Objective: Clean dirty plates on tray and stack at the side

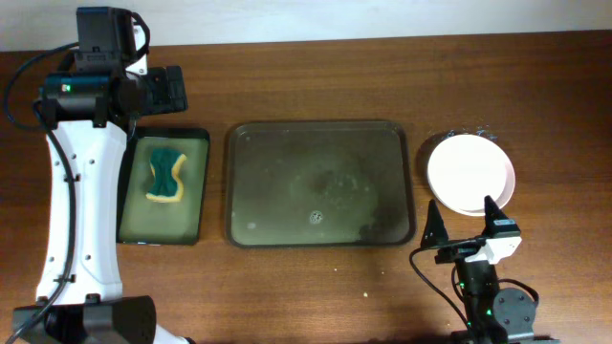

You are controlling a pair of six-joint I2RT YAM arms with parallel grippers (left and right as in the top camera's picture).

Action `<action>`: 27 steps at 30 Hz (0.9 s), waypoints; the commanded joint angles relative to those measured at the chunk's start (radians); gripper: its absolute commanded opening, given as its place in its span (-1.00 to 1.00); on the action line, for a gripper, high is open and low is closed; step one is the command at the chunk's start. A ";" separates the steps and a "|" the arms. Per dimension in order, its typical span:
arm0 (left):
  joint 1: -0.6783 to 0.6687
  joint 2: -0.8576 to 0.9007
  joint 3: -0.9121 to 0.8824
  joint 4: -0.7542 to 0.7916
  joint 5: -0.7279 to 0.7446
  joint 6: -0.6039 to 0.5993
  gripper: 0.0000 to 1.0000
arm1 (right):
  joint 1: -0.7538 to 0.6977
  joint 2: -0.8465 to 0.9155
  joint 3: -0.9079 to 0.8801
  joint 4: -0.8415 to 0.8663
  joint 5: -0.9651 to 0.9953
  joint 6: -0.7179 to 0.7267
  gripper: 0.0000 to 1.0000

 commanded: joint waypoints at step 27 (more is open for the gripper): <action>0.000 0.002 -0.001 -0.014 -0.001 0.012 0.99 | 0.006 -0.011 -0.053 -0.107 -0.004 0.003 0.97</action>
